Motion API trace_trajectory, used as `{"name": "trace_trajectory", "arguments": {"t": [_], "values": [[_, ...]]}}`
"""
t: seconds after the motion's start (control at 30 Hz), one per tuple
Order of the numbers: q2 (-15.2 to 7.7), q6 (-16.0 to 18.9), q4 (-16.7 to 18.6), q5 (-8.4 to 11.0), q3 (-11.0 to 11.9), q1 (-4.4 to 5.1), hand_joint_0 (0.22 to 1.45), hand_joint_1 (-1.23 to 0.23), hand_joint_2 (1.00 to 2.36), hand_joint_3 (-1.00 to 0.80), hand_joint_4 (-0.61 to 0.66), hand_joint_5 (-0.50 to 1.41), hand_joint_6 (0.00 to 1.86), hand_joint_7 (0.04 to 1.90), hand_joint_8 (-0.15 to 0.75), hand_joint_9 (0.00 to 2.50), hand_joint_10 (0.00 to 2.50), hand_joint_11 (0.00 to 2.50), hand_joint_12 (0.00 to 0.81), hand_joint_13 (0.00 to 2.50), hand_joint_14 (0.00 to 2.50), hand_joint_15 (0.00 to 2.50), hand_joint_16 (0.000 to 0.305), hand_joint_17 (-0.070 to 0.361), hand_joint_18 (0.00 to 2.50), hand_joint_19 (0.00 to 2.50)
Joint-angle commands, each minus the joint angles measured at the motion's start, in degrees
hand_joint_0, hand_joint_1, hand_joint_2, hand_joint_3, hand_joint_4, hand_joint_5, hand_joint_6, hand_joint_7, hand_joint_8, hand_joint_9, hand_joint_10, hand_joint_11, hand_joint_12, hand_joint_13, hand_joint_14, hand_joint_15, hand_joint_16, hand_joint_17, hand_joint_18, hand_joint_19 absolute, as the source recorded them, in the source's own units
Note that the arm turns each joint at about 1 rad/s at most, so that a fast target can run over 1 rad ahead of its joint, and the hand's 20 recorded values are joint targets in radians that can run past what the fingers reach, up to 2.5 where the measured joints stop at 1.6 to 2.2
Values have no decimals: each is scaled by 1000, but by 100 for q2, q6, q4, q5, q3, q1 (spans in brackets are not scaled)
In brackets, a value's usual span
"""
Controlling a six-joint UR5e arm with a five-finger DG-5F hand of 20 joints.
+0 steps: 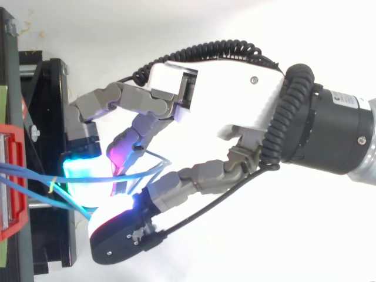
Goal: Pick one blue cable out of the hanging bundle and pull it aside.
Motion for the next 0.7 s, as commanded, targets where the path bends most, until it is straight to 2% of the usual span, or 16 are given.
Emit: {"name": "trace_trajectory", "arguments": {"t": [0.0, 0.1, 0.23, 0.4, 0.5, 0.57, 0.6, 0.67], "values": [[0, 0, -4, 9, 1, 0, 540, -887, 1000, -500, 182, -163, 902, 1329, 302, 923, 16, 590, 407, 847, 19, 495, 53, 120, 782, 610], [0, 0, -4, 9, -8, 0, 451, -782, 1000, -500, 197, -156, 893, 1307, 337, 968, 12, 588, 442, 873, 17, 504, 61, 136, 821, 627], [0, 0, -4, 9, -8, 0, 411, -602, 1000, -500, 193, -152, 877, 1251, 365, 995, 11, 570, 469, 883, 15, 501, 66, 149, 836, 646], [0, 0, -4, 0, -8, 0, 456, -456, 1000, -500, 174, -149, 858, 1253, 353, 1000, 12, 568, 454, 866, 16, 507, 63, 142, 781, 685], [0, 0, -4, 9, -8, -8, 511, -457, 1000, -500, 170, -149, 850, 1299, 338, 995, 15, 567, 432, 848, 17, 513, 58, 131, 737, 711], [0, 0, -4, 9, 1, 0, 548, -509, 1000, -492, 180, -148, 848, 1334, 329, 988, 14, 573, 422, 841, 19, 523, 56, 126, 716, 716], [0, 0, -4, 9, -8, -8, 577, -564, 1008, -398, 194, -149, 848, 1373, 323, 985, 16, 576, 418, 837, 18, 511, 55, 123, 708, 721], [0, 0, -4, 9, 1, -8, 575, -581, 1013, -328, 198, -148, 852, 1385, 323, 985, 14, 583, 417, 839, 19, 518, 55, 123, 709, 714]]}}
